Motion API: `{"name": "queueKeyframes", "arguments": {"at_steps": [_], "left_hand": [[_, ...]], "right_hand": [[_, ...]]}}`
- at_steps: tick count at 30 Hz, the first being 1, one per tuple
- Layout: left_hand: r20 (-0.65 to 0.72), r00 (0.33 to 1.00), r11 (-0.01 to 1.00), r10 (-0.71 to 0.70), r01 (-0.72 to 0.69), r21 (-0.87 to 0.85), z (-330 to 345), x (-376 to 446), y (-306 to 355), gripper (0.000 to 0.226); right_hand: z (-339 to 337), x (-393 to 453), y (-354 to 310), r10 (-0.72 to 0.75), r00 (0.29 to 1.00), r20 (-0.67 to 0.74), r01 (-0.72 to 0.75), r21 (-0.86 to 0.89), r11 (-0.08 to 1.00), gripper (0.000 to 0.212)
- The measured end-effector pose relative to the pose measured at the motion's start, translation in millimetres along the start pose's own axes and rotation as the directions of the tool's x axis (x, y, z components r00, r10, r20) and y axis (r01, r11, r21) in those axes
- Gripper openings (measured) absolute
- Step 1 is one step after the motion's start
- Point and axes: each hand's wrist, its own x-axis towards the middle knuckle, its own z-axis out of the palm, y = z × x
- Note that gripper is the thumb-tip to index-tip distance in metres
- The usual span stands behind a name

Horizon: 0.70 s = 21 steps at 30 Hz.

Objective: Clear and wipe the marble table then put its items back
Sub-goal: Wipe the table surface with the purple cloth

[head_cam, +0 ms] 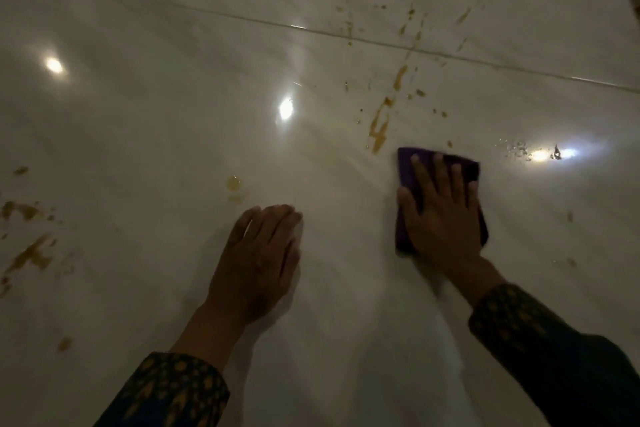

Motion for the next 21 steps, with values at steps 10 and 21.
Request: {"name": "queueKeyframes", "arguments": {"at_steps": [10,21], "left_hand": [[0.056,0.998,1.0,0.006,-0.004,-0.03,-2,3,2,0.045],[-0.021,1.0,0.992,-0.012,0.009,-0.128,5,4,-4,0.039]], "right_hand": [[19,78,-158,-0.213,0.977,0.016,0.212,0.04,0.976,0.066],[-14,165,-8,0.096,0.995,-0.014,-0.096,0.027,0.995,0.063]]}}
